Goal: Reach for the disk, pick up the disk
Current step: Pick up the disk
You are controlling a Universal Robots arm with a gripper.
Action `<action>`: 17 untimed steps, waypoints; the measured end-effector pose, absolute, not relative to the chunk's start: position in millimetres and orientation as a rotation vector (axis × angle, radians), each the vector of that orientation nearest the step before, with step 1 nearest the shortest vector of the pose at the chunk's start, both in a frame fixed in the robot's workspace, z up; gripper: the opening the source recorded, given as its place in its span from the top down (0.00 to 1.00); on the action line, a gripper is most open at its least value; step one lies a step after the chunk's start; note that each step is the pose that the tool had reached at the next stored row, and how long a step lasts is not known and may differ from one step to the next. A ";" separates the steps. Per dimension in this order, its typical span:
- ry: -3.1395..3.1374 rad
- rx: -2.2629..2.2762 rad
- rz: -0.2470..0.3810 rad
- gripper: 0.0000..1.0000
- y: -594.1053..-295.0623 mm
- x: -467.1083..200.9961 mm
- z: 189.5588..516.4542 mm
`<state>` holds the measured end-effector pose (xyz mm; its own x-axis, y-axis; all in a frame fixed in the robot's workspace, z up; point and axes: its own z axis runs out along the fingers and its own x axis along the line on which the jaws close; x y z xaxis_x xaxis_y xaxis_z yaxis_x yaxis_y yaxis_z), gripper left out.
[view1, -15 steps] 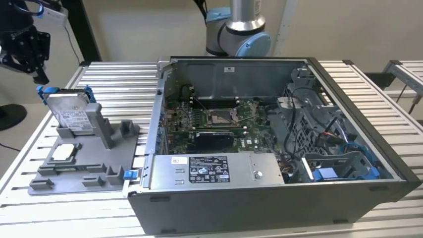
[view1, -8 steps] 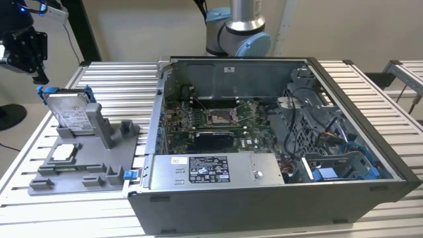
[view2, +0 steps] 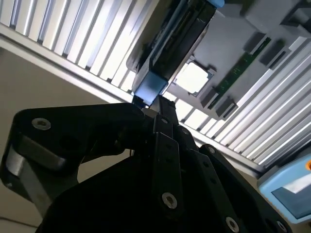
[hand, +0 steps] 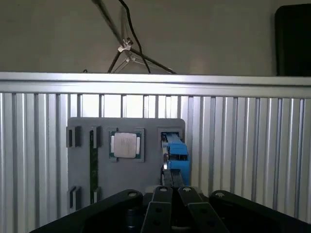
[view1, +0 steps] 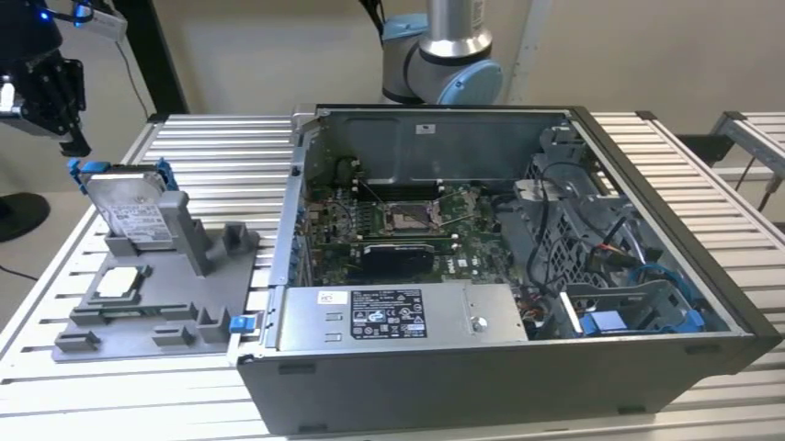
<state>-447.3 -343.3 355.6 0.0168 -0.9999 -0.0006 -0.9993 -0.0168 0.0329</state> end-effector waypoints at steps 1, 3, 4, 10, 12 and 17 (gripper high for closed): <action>-2.179 2.232 -0.035 1.00 -343.3 -447.3 355.7; -2.174 2.237 -0.034 1.00 -343.3 -447.3 355.6; -2.174 2.238 -0.034 1.00 -343.3 -447.3 355.6; -2.173 2.238 -0.034 0.00 -343.3 -447.1 355.5; -2.176 2.235 -0.034 0.00 -343.3 -446.0 355.1; -2.183 2.229 -0.034 0.00 -343.3 -440.9 350.8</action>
<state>-440.9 -343.3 350.8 0.0208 -0.9998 -0.0006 -0.9993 -0.0208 0.0307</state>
